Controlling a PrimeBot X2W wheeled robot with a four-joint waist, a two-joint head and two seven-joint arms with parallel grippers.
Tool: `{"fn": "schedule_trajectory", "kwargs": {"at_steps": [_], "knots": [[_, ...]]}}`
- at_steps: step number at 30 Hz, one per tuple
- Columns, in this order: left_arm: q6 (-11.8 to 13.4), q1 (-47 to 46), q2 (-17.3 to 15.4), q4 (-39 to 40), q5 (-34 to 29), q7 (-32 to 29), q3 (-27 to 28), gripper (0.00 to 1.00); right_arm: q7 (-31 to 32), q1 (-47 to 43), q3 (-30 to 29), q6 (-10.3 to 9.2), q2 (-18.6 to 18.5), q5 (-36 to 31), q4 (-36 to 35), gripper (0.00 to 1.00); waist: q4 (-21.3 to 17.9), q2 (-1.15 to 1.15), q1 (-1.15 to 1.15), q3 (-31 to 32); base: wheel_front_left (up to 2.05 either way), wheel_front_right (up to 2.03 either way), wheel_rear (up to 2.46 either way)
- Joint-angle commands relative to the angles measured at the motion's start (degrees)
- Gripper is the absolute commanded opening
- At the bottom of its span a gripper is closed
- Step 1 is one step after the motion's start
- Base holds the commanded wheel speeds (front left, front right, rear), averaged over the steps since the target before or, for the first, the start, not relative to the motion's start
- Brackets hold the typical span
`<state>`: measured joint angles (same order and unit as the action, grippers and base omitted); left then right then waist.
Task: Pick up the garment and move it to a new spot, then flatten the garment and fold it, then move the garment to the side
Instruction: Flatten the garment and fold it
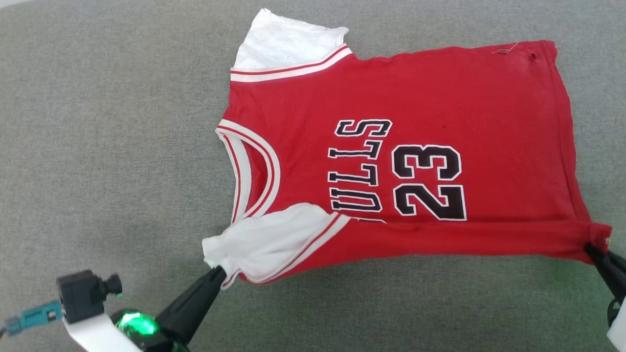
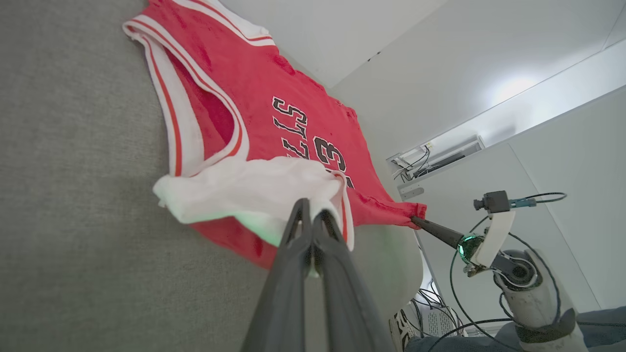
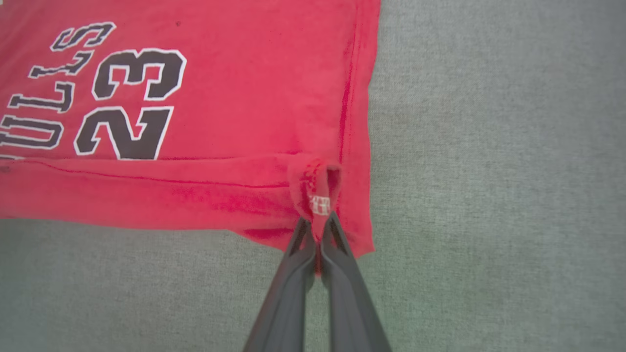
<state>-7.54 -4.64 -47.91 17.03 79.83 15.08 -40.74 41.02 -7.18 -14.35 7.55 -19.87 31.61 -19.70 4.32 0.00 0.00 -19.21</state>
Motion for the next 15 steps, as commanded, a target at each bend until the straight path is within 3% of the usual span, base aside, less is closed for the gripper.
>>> {"fn": "schedule_trajectory", "kwargs": {"at_steps": [1,7,15], "knots": [[0.15,-2.36,-0.03,0.66,-0.56,0.11,0.24,0.0,0.77,1.19,-0.33,-0.13,0.48,-0.7,-0.96,0.0,-0.01,0.0,0.0,-0.04,0.0,0.0,0.0],[0.15,-11.33,0.42,-1.32,0.38,-1.53,-0.62,0.0,1.51,7.54,0.48,-0.13,0.89,-1.48,0.68,0.0,-0.42,0.0,0.0,-0.83,0.0,0.0,0.0],[0.15,-25.85,3.21,-10.24,3.39,-5.18,-2.78,0.0,0.36,20.98,4.95,-0.1,-0.91,-4.67,10.31,0.0,-1.99,0.0,0.0,-4.84,0.0,0.0,0.0]]}}
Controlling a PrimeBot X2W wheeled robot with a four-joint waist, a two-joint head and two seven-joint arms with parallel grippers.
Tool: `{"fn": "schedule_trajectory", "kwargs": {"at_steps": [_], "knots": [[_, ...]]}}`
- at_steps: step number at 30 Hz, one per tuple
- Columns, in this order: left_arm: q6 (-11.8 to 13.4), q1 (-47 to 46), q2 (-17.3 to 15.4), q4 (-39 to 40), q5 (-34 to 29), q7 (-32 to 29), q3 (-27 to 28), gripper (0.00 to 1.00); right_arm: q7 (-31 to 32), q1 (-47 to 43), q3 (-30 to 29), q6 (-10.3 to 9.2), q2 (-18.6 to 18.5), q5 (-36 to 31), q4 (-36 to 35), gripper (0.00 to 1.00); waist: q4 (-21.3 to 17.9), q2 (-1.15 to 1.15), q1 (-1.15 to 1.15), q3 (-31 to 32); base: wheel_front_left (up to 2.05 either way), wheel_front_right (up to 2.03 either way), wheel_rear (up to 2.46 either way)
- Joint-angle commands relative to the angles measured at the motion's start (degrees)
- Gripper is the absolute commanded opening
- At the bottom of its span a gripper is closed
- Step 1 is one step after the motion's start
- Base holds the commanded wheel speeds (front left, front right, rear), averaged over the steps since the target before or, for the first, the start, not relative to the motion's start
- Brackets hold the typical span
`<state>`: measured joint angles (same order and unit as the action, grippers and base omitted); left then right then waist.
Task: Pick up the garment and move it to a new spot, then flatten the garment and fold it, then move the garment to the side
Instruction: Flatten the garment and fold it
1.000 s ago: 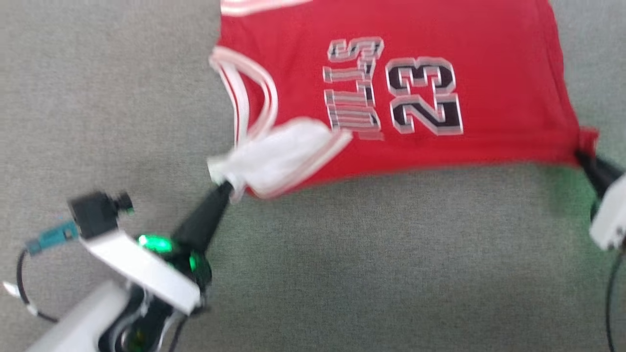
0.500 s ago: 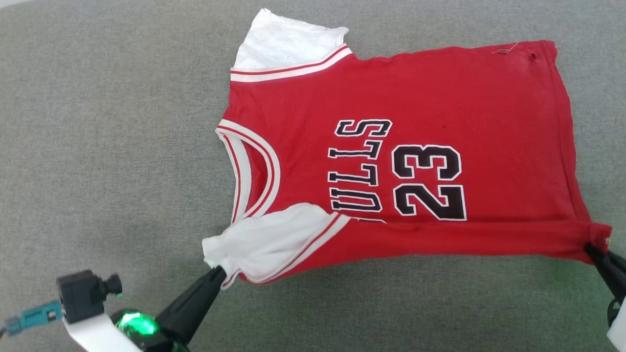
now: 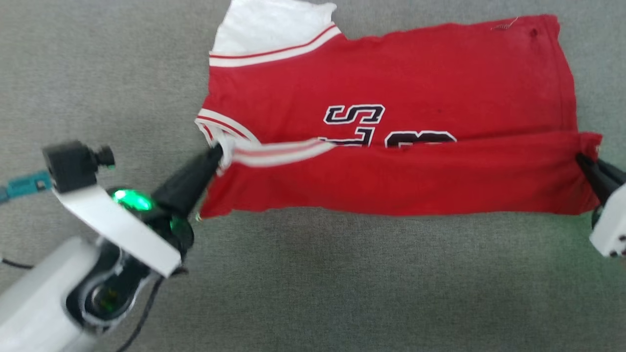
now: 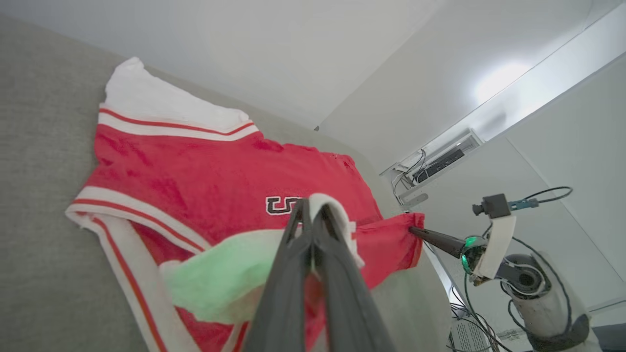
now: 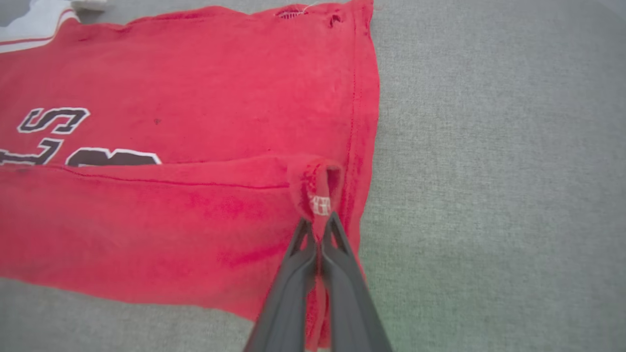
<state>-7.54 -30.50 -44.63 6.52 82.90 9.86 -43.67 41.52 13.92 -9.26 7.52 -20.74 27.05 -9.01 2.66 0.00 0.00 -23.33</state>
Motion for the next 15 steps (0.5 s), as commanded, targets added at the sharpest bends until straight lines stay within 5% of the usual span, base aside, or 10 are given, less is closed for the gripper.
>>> {"fn": "schedule_trajectory", "kwargs": {"at_steps": [1,12,13,14,15], "knots": [[0.15,-1.3,0.48,-0.84,1.09,0.28,0.2,0.0,-0.58,1.14,0.42,-0.07,-0.01,-0.12,0.63,0.0,-0.46,0.0,0.0,-1.42,0.0,0.0,0.0],[0.15,-7.3,2.53,-12.05,0.91,2.1,-4.16,0.04,-6.53,7.74,4.4,-0.07,1.74,-0.77,11.84,0.0,-1.12,0.0,0.0,-5.16,0.0,0.0,0.0],[0.15,-7.52,2.42,-12.75,0.69,2.45,-4.56,0.16,-7.24,7.96,4.86,-0.06,1.68,-0.83,12.64,0.0,-1.11,0.0,0.0,-4.93,0.0,0.0,0.0],[0.15,-7.78,2.25,-13.28,0.15,2.84,-5.04,0.45,-7.99,8.05,5.12,-0.06,1.63,-0.82,13.26,0.06,-1.06,0.0,0.0,-4.54,0.0,0.0,0.0],[0.15,-8.07,2.04,-13.4,-0.21,3.08,-5.54,0.72,-8.63,8.04,5.3,-0.06,1.67,-0.8,13.63,0.33,-1.04,0.0,0.0,-4.11,0.0,0.0,0.0]]}}
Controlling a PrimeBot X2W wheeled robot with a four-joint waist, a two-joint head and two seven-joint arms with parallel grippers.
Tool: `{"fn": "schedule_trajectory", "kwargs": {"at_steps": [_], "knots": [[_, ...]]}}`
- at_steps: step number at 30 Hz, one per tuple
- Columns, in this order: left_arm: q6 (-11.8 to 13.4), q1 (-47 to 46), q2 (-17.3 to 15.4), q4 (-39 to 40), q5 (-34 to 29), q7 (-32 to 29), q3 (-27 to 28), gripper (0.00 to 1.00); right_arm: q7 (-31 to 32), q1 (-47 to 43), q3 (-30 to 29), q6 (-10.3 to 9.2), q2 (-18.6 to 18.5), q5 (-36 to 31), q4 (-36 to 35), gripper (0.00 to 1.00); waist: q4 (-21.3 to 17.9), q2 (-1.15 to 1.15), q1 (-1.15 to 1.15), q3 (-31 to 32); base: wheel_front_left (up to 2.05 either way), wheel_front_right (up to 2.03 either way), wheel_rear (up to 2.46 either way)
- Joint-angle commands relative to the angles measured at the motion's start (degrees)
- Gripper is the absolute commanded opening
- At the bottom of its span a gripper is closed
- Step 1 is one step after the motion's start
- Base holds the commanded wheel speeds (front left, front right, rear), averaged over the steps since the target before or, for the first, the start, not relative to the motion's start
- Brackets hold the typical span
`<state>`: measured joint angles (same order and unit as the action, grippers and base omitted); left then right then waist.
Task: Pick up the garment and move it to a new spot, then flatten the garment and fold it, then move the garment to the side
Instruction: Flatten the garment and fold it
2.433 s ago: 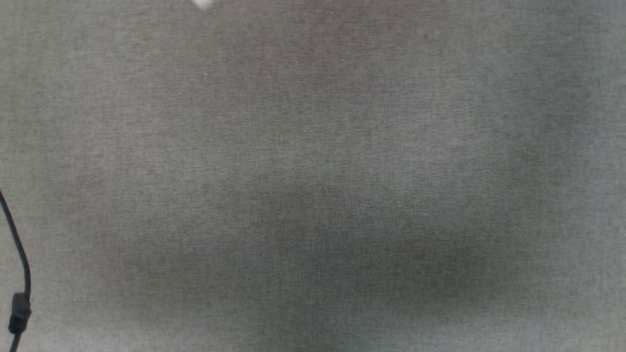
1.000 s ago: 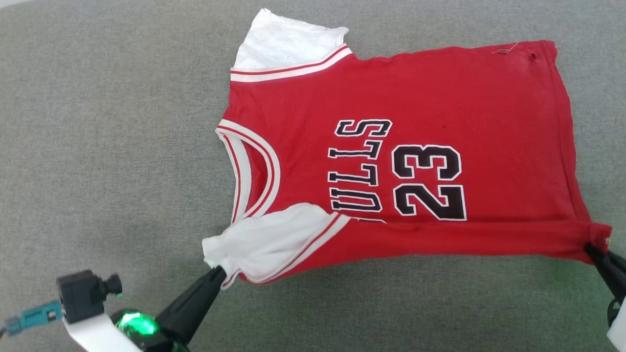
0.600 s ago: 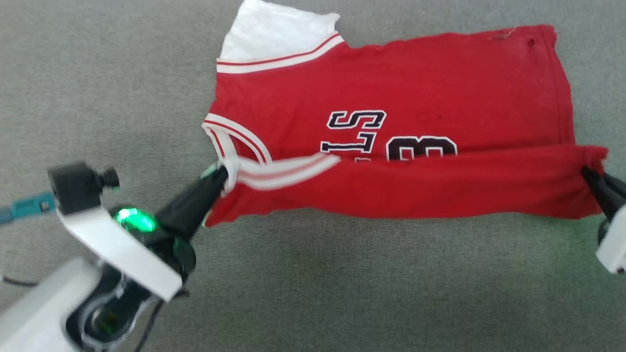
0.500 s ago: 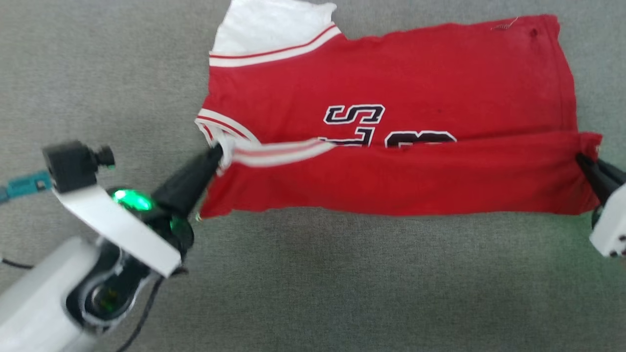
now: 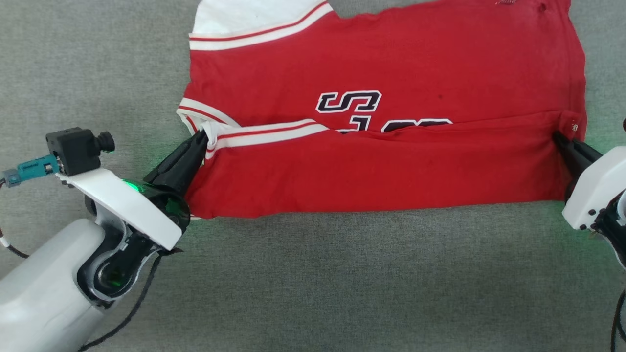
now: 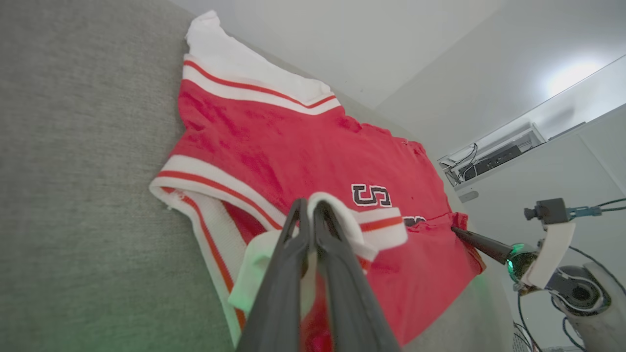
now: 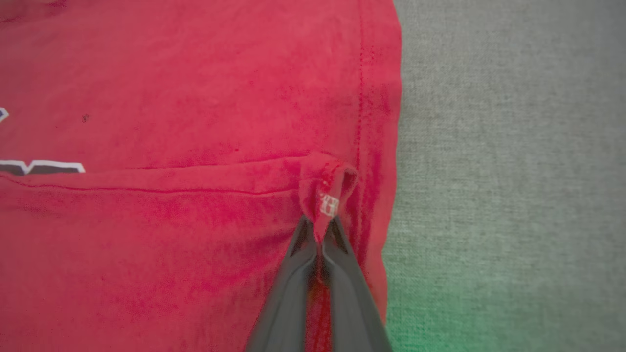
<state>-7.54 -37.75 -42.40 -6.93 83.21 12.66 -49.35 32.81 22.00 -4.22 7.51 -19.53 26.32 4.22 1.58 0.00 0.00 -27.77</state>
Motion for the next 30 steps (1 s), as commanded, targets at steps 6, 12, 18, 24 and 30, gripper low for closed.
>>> {"fn": "schedule_trajectory", "kwargs": {"at_steps": [6,12,18,24,30], "knots": [[0.15,-4.67,-5.57,-1.73,-7.32,1.3,-3.15,1.0,-3.14,-1.68,-0.78,-0.05,0.11,-0.86,-0.34,1.0,0.93,0.0,0.0,3.67,0.0,0.0,0.0],[0.73,-10.36,-9.42,-4.28,-15.21,-5.88,-7.29,1.0,-5.14,-3.46,-1.65,-0.05,0.72,-1.78,-2.65,1.0,1.36,0.0,0.0,7.52,0.0,0.0,0.0],[4.9,-10.86,-11.6,1.28,-10.68,-25.69,-12.63,1.0,-4.72,-3.88,-0.81,-0.05,1.66,-1.69,-3.49,1.0,0.56,0.0,0.0,9.11,0.0,0.0,0.0],[7.61,-10.06,-12.84,4.53,-5.39,-34.38,-14.14,1.0,-4.76,-3.84,-0.59,-0.04,2.32,-1.23,-4.11,1.0,-0.72,0.0,0.0,7.73,0.0,0.0,0.0],[6.49,-8.53,-11.69,2.28,0.72,-39.44,-14.58,1.0,-5.31,-2.74,-0.47,-0.04,2.91,-1.29,-4.21,1.0,-2.58,0.0,0.0,5.71,0.0,0.0,0.0]]}}
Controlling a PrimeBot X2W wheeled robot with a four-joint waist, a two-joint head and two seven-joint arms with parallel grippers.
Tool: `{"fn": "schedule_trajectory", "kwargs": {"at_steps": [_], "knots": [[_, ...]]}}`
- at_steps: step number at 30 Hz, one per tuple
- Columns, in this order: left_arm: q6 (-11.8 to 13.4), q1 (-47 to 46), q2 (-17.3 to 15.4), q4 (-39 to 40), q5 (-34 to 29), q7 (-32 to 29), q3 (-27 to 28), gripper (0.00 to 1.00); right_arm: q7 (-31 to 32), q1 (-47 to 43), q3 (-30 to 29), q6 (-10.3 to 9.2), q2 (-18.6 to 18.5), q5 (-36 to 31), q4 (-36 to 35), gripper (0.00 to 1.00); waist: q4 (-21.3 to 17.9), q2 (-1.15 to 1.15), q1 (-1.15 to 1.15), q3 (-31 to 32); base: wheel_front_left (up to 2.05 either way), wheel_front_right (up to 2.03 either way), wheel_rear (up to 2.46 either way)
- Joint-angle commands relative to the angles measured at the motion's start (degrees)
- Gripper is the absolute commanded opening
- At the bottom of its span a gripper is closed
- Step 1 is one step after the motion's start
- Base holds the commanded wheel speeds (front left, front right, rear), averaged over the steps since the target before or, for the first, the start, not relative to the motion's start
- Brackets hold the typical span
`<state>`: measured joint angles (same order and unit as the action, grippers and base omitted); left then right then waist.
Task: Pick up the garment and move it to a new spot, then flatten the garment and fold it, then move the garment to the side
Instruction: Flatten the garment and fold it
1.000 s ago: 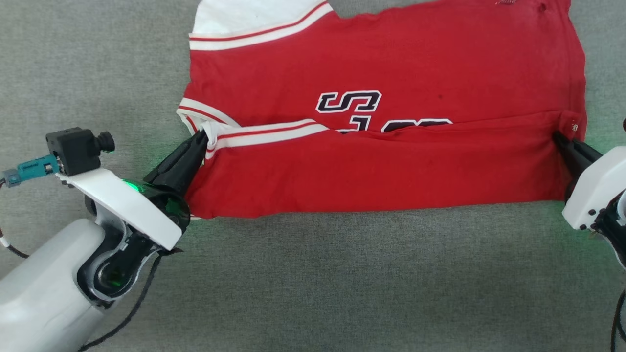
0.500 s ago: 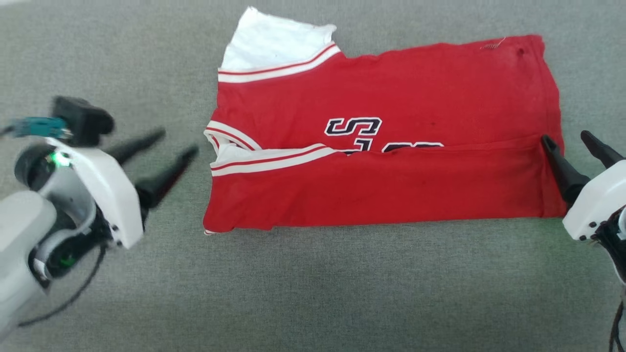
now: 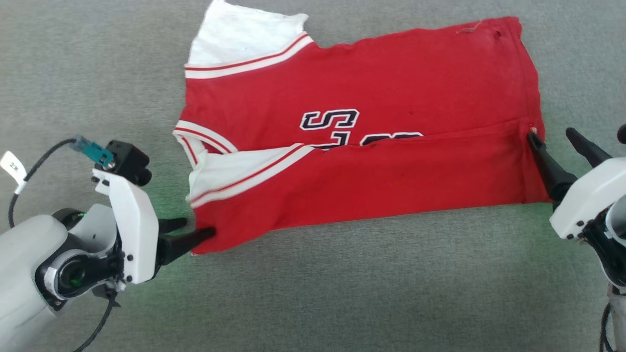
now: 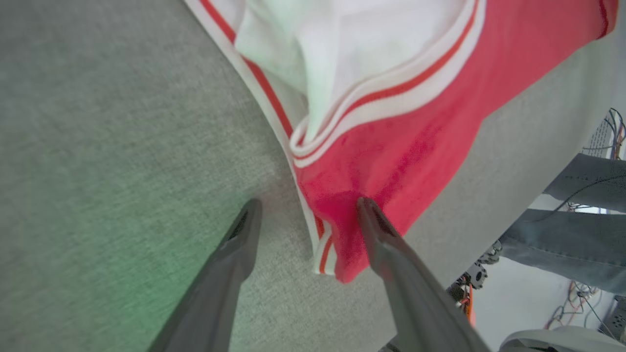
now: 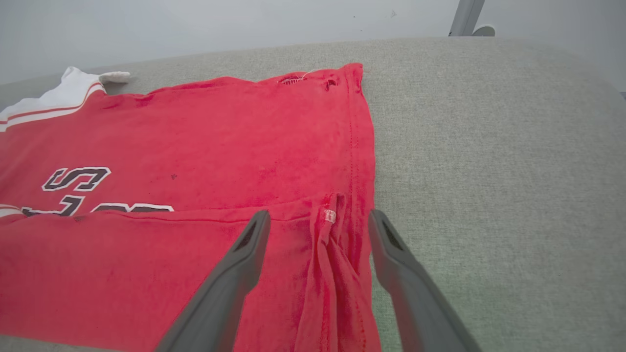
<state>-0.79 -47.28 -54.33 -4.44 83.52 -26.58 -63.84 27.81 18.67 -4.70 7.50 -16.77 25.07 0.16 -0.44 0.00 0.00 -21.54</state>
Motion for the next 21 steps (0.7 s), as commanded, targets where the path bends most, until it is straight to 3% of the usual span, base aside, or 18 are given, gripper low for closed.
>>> {"fn": "schedule_trajectory", "kwargs": {"at_steps": [1,8,9,10,11,15,21], "knots": [[-0.37,0.83,0.29,-1.13,0.89,-1.05,-0.24,1.0,-0.28,0.88,0.23,-0.03,0.27,-0.01,-0.09,1.0,-0.98,0.0,0.0,-0.79,0.0,0.0,0.0],[-2.92,1.41,5.12,-10.86,5.32,-7.52,-2.33,1.0,-0.47,2.83,1.38,-0.03,0.24,0.25,1.16,1.0,-2.95,0.0,0.0,-1.9,0.0,0.0,0.0],[-3.32,1.53,5.59,-11.74,5.91,-7.98,-2.52,0.91,-0.13,3.05,1.53,-0.03,0.06,0.3,1.14,1.0,-3.15,0.0,0.0,-2.02,0.0,0.0,0.0],[-3.79,1.56,6.08,-12.4,6.29,-8.37,-2.59,0.35,0.19,3.16,1.72,-0.03,-0.29,0.26,1.16,1.0,-3.26,0.0,0.0,-2.02,0.0,0.0,0.0],[-4.32,1.54,6.63,-12.64,6.6,-8.69,-2.67,0.0,0.65,3.13,1.89,-0.03,-0.71,0.3,1.08,1.0,-3.28,0.0,0.0,-2.01,0.0,0.0,0.0],[-5.59,1.37,7.47,-12.82,6.88,-7.94,-1.95,0.0,4.83,2.03,2.92,-0.03,-3.14,1.0,0.5,1.0,-3.07,0.0,0.0,-2.07,0.0,0.0,0.0],[-6.36,0.6,7.91,-12.07,4.29,-5.01,-1.51,0.0,18.99,-0.49,5.72,-0.04,-9.57,3.85,-2.88,1.0,-2.01,0.0,0.0,-2.57,0.0,0.0,0.0]]}}
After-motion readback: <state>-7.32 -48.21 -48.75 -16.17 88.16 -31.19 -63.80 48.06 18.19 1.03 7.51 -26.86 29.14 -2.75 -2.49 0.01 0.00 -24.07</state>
